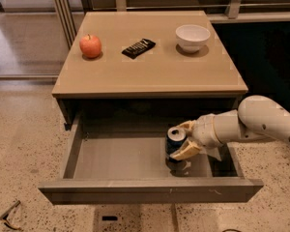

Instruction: Place pepsi can into top drawer

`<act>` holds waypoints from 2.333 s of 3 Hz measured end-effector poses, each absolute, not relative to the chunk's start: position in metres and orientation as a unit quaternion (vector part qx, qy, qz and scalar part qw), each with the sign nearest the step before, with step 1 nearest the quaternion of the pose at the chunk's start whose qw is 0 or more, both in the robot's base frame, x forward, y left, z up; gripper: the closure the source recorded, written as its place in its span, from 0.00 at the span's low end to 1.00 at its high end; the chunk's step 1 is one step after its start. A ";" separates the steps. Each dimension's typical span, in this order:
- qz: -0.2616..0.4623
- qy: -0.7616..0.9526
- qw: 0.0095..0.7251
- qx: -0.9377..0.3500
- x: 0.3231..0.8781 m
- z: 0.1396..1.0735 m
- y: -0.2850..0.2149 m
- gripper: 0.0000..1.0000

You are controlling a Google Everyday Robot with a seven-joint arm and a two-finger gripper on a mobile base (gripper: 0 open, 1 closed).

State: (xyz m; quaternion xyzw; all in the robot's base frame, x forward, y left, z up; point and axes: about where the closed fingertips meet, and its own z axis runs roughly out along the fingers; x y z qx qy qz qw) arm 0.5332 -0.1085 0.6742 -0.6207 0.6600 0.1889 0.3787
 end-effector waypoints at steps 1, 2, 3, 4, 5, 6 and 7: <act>0.195 0.657 0.387 -0.617 0.537 0.658 -0.109 1.00; 0.206 0.661 0.391 -0.607 0.540 0.643 -0.110 1.00; 0.207 0.661 0.390 -0.607 0.540 0.642 -0.110 0.81; 0.207 0.661 0.390 -0.607 0.540 0.642 -0.110 0.58; 0.207 0.661 0.390 -0.607 0.540 0.642 -0.110 0.35; 0.207 0.661 0.390 -0.607 0.540 0.642 -0.110 0.11; 0.207 0.661 0.390 -0.607 0.540 0.642 -0.110 0.00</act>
Offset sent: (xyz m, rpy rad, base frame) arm 0.0108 -0.0091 -0.0501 0.0814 0.0314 -0.0362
